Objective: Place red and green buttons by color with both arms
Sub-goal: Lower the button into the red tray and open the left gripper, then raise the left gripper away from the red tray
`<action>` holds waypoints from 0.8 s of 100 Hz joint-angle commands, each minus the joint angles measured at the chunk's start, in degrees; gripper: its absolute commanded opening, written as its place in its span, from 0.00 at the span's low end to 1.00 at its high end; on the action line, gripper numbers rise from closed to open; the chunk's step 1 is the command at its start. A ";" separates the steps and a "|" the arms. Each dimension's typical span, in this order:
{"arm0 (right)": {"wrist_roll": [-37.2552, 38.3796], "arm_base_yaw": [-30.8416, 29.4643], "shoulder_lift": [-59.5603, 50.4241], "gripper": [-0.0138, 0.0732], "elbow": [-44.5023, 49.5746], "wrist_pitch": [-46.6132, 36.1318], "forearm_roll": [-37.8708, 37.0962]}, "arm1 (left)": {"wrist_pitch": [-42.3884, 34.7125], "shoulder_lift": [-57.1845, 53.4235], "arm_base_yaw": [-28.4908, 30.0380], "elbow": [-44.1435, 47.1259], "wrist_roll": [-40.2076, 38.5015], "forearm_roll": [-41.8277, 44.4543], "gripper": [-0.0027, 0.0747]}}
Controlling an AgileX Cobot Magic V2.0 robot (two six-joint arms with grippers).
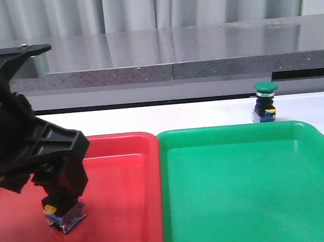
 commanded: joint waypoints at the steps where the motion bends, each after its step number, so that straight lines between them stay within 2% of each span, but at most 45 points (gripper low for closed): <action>1: 0.03 -0.39 -1.16 0.08 -1.07 -4.82 -0.59 | -1.74 -2.18 -0.45 -2.48 -0.70 -0.30 0.77; 23: 0.03 -0.39 -1.16 0.08 -1.07 -4.82 -0.59 | -1.62 -9.56 -0.14 -3.72 -0.70 1.54 0.76; 30: 0.03 -0.39 -1.16 0.08 -1.07 -4.82 -0.59 | -1.51 -13.10 0.93 -3.72 -0.70 1.82 0.70; 37: 0.03 -0.39 -1.16 0.08 -1.07 -4.82 -0.59 | -1.18 -17.01 2.30 -3.72 -0.70 2.35 0.56; 49: 0.03 -0.39 -1.16 0.08 -1.07 -4.82 -0.59 | -0.91 -24.19 4.28 -3.72 -0.70 4.06 0.19; 56: 0.03 -0.39 -1.16 0.08 -1.07 -4.82 -0.59 | -0.79 -27.90 5.24 -3.72 -0.70 5.47 0.01; 80: 0.03 -0.39 -1.16 0.08 -1.07 -4.82 -0.59 | 0.07 -36.91 7.88 -2.10 -0.70 10.12 0.01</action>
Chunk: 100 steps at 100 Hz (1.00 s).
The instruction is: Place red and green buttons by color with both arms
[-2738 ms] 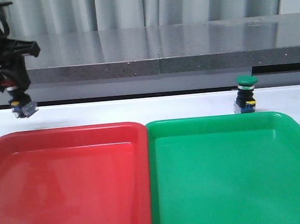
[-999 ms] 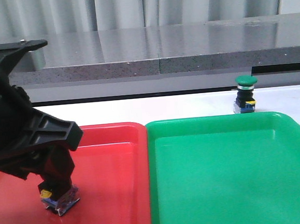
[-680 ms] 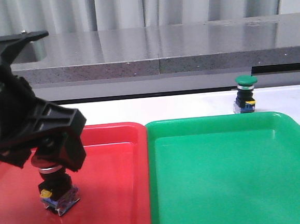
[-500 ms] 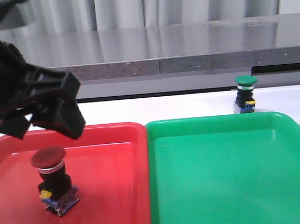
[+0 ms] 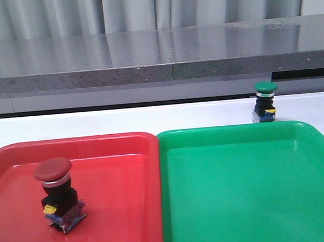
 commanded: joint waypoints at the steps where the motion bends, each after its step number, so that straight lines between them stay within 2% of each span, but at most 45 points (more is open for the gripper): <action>1: 0.03 -0.39 -1.16 0.08 -1.07 -4.82 -0.59 | -2.39 -3.04 0.80 -0.37 -0.66 2.71 0.01; 16: 0.03 -0.39 -1.16 0.08 -1.07 -4.82 -0.59 | 1.17 -7.65 2.87 1.68 -1.28 2.57 0.01; 53: 0.03 -0.39 -1.16 0.08 -1.07 -4.82 -0.59 | 1.76 -18.22 5.64 10.37 -1.28 3.61 0.01; 79: 0.03 -0.39 -1.16 0.08 -1.07 -4.82 -0.59 | -3.55 -25.41 8.78 17.84 -0.56 6.70 0.01; 88: 0.03 -0.39 -1.16 0.08 -1.07 -4.82 -0.59 | -7.53 -27.08 12.30 19.99 4.01 4.23 0.01; 100: 0.03 -0.39 -1.16 0.08 -1.07 -4.82 -0.59 | -15.14 -30.06 18.84 23.41 18.05 -5.09 0.01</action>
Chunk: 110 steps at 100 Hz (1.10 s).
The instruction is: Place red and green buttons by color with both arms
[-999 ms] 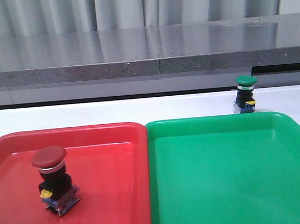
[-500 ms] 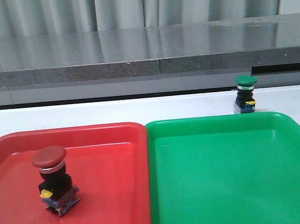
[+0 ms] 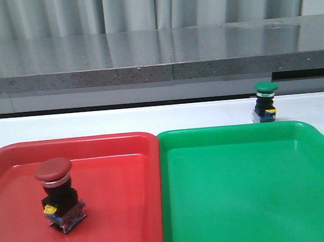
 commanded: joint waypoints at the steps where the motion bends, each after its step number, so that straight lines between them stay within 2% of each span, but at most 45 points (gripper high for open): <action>1: 0.03 -0.39 -1.16 0.08 -1.07 -4.82 -0.59 | -10.34 -1.61 4.33 0.78 10.67 -6.29 0.01; 6: 0.03 -0.39 -1.16 0.08 -1.07 -4.82 -0.59 | -14.58 -2.99 6.62 2.56 15.04 -8.92 0.01; 13: 0.03 -0.39 -1.16 0.08 -1.07 -4.82 -0.59 | -17.69 -5.37 8.94 4.90 16.98 -11.27 0.01; 31: 0.03 -0.39 -1.16 0.08 -1.07 -4.82 -0.59 | -18.34 -11.32 13.93 10.18 17.65 -15.94 0.01; 60: 0.03 -0.39 -1.16 0.08 -1.07 -4.82 -0.59 | -24.88 -18.70 14.78 20.45 20.37 -21.86 0.01; 72: 0.03 -0.39 -1.16 0.08 -1.07 -4.82 -0.59 | -19.85 -23.10 14.78 20.49 20.37 -22.12 0.01; 110: 0.03 -0.39 -1.09 0.08 -1.07 -4.82 -0.59 | -18.83 -23.88 14.50 20.49 20.37 -21.83 0.01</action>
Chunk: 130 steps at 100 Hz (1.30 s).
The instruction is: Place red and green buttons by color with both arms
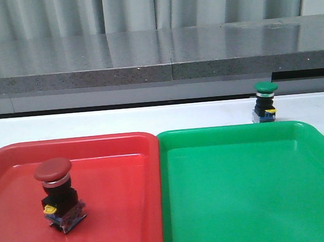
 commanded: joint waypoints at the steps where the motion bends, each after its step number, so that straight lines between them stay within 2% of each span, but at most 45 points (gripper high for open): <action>1: 0.03 -0.39 -1.09 0.08 -1.07 -4.82 -0.59 | -4.07 -1.70 -0.11 0.62 0.06 -0.37 0.01; 72: 0.03 -0.39 -1.09 0.08 -1.40 -4.31 -0.59 | -4.07 -1.70 -0.11 0.62 0.06 -0.37 0.01; 82: 0.03 -0.39 -0.61 0.08 -4.28 0.16 -0.59 | -4.07 -1.70 -0.11 0.62 0.06 -0.37 0.01; 99: 0.03 -0.39 0.42 0.08 -14.30 15.30 -0.59 | -4.07 -1.70 -0.11 0.62 0.06 -0.37 0.01; 130: -0.02 -0.39 15.36 0.08 -29.34 27.50 -0.58 | -4.07 -1.70 -0.11 0.62 0.06 -0.37 0.01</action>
